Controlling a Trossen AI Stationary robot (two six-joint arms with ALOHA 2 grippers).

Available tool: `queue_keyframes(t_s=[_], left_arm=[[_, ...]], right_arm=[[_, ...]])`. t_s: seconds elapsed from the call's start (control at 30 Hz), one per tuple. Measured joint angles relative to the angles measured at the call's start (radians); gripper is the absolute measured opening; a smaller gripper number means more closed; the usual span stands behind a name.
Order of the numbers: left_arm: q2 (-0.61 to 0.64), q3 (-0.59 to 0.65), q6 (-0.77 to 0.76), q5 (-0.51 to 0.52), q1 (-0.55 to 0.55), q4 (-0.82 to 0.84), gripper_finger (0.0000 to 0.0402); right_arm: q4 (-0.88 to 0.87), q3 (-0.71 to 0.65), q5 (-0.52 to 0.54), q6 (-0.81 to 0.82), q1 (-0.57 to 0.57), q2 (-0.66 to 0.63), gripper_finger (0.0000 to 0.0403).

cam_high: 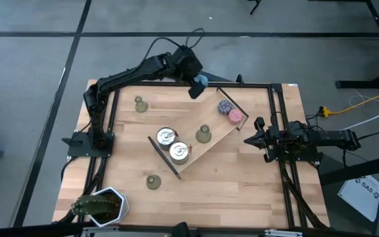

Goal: Pick & Place candle stick holders
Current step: Put the blue patterned scented candle on the shelf

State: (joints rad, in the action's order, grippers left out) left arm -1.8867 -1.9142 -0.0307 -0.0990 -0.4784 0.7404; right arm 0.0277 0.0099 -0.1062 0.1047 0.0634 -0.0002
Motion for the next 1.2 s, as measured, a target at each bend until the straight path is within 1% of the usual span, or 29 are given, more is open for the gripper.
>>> queue_keyframes(t_s=[0.2, 0.33, 0.47, 0.6, 0.73, 0.83, 1.0, 1.2], left_arm=[[-0.051, 0.000, -0.012, -0.056, 0.028, -0.027, 0.0308], [-0.073, 0.000, -0.018, -0.069, 0.043, -0.026, 0.0308], [-0.095, 0.000, -0.019, -0.120, 0.049, -0.036, 0.0308], [-0.119, 0.001, -0.039, -0.131, 0.054, -0.027, 0.0308], [-0.120, 0.002, -0.082, -0.162, 0.053, -0.012, 0.0308], [-0.121, 0.002, -0.113, -0.167, 0.053, 0.015, 0.0308], [-0.121, 0.002, -0.132, -0.198, 0.054, 0.067, 0.0308], [-0.121, 0.002, -0.132, -0.210, 0.054, 0.074, 0.0308]], right_arm=[[0.000, 0.000, 0.000, 0.000, 0.000, 0.000, 0.0010], [0.000, 0.000, 0.000, 0.000, 0.000, 0.000, 0.0010], [0.000, 0.000, 0.000, 0.000, 0.000, 0.000, 0.0010], [0.000, 0.000, 0.000, 0.000, 0.000, 0.000, 0.0010], [0.000, 0.000, 0.000, 0.000, 0.000, 0.000, 0.0010], [0.000, 0.000, 0.000, 0.000, 0.000, 0.000, 0.0010], [0.000, 0.000, 0.000, 0.000, 0.000, 0.000, 0.0010], [0.000, 0.000, 0.000, 0.000, 0.000, 0.000, 0.0010]])
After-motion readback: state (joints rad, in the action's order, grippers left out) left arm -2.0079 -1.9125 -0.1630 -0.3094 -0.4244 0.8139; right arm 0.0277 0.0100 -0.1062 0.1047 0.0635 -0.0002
